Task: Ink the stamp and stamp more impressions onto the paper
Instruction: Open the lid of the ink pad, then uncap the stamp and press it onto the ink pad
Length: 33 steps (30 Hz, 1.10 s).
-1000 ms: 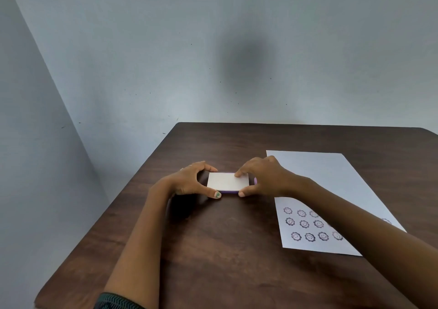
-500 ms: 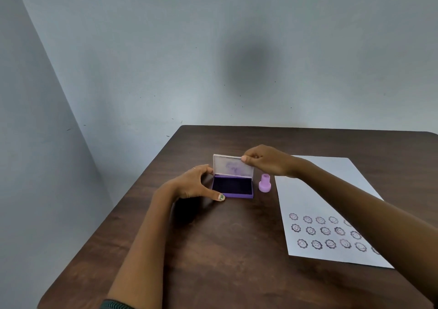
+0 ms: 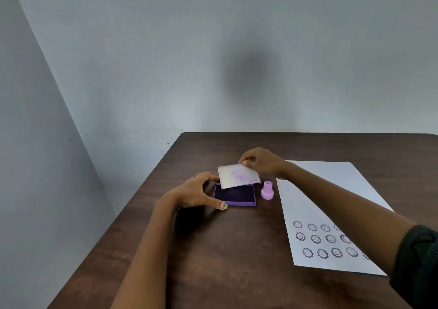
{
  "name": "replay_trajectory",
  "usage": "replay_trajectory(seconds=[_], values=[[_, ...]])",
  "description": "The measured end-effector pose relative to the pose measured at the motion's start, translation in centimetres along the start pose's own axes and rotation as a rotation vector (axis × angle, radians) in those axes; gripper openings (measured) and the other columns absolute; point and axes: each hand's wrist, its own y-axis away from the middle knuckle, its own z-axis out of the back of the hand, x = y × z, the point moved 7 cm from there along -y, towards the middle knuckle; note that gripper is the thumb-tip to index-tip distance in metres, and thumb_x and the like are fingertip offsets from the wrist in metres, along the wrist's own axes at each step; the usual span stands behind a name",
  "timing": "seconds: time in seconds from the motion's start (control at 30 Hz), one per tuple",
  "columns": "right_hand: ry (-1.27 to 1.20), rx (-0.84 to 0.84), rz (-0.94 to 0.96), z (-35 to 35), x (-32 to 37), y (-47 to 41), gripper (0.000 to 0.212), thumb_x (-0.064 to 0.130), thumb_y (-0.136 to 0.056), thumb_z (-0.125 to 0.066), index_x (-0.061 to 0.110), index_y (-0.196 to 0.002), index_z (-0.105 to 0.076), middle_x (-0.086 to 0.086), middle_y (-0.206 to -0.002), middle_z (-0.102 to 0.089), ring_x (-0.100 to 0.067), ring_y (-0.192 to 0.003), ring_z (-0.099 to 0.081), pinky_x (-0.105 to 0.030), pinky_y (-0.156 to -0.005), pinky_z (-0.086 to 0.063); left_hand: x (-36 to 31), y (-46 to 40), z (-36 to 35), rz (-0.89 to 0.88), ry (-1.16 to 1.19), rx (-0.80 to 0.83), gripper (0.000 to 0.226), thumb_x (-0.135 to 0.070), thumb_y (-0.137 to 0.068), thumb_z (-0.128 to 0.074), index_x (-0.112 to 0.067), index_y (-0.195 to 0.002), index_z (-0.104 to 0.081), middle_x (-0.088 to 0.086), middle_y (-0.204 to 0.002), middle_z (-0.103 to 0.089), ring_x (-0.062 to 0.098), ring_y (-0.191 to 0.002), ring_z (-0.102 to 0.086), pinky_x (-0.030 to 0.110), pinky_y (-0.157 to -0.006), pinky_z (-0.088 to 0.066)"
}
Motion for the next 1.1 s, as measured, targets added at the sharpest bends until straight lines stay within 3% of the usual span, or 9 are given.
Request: replay_trajectory(seconds=[0.17,0.33,0.53,0.7,0.87,0.9,1.0,1.1], values=[[-0.039,-0.126,-0.005,0.4,-0.4,-0.8,0.021,0.009,-0.094,-0.047,0.0,-0.101,-0.065,-0.018,-0.107,-0.066,-0.017,-0.087,-0.054,-0.016,-0.063,-0.041,-0.2,0.0,-0.1,0.02,-0.009,0.015,0.085,-0.04,-0.067,-0.081,-0.028,-0.138,-0.035,-0.001,-0.151,-0.028,0.013,-0.126,-0.034,0.029,-0.101,-0.033],[-0.02,-0.104,-0.061,-0.2,-1.1,-1.1,0.023,0.01,-0.094,-0.047,0.001,-0.104,-0.065,-0.016,-0.111,-0.066,-0.022,-0.095,-0.059,-0.028,-0.076,-0.046,-0.1,0.3,0.0,0.047,0.0,0.0,0.103,-0.04,-0.066,-0.082,-0.025,-0.147,-0.019,0.001,-0.154,-0.025,0.021,-0.137,-0.03,0.036,-0.109,-0.03],[0.018,0.021,-0.058,-1.5,-0.7,-0.6,0.028,0.012,-0.095,-0.046,-0.001,-0.113,-0.063,-0.016,-0.119,-0.064,-0.025,-0.103,-0.058,-0.026,-0.076,-0.046,-0.5,0.5,-0.1,0.031,-0.001,0.009,0.102,-0.038,-0.068,-0.081,-0.025,-0.147,-0.017,0.002,-0.154,-0.025,0.02,-0.137,-0.029,0.034,-0.109,-0.029],[0.006,0.037,-0.024,-0.6,-0.1,0.3,0.03,0.015,-0.095,-0.048,-0.004,-0.113,-0.062,-0.015,-0.124,-0.063,-0.025,-0.108,-0.059,-0.03,-0.088,-0.047,-0.4,0.5,-0.1,0.024,0.0,0.008,0.101,-0.04,-0.067,-0.081,-0.027,-0.146,-0.02,0.001,-0.154,-0.026,0.019,-0.136,-0.029,0.029,-0.105,-0.028],[-0.006,-0.016,-0.012,1.3,-0.2,2.3,0.034,0.023,-0.094,-0.049,-0.006,-0.103,-0.064,-0.022,-0.109,-0.066,-0.033,-0.098,-0.061,-0.043,-0.085,-0.052,-0.6,0.5,-0.2,0.005,-0.02,0.029,0.102,-0.041,-0.066,-0.082,-0.038,-0.145,-0.019,0.0,-0.155,-0.021,0.022,-0.14,-0.023,0.04,-0.113,-0.027],[-0.02,-0.025,-0.007,1.6,-0.3,3.0,0.034,0.025,-0.094,-0.05,-0.005,-0.102,-0.064,-0.021,-0.106,-0.067,-0.032,-0.095,-0.061,-0.042,-0.082,-0.053,-0.7,0.5,-0.2,-0.001,-0.02,0.027,0.101,-0.041,-0.065,-0.082,-0.038,-0.145,-0.021,-0.001,-0.155,-0.021,0.022,-0.14,-0.023,0.039,-0.112,-0.027],[-0.03,-0.003,0.015,1.7,-0.5,5.4,0.026,0.031,-0.088,-0.058,0.011,-0.102,-0.067,-0.004,-0.102,-0.066,-0.012,-0.085,-0.059,-0.019,-0.067,-0.047,-0.8,0.5,-0.2,-0.006,-0.07,0.002,0.103,-0.046,-0.062,-0.082,-0.039,-0.144,-0.021,-0.003,-0.158,-0.012,0.022,-0.143,-0.015,0.043,-0.115,-0.022],[0.066,-0.018,0.013,1.1,-1.2,7.1,0.024,0.029,-0.082,-0.067,0.017,-0.103,-0.068,0.0,-0.103,-0.065,-0.006,-0.083,-0.055,-0.013,-0.064,-0.038,-0.9,0.2,-0.2,0.009,-0.143,-0.047,0.109,-0.06,-0.055,-0.08,-0.044,-0.143,-0.017,-0.004,-0.159,-0.002,0.025,-0.145,-0.005,0.05,-0.116,-0.015]])
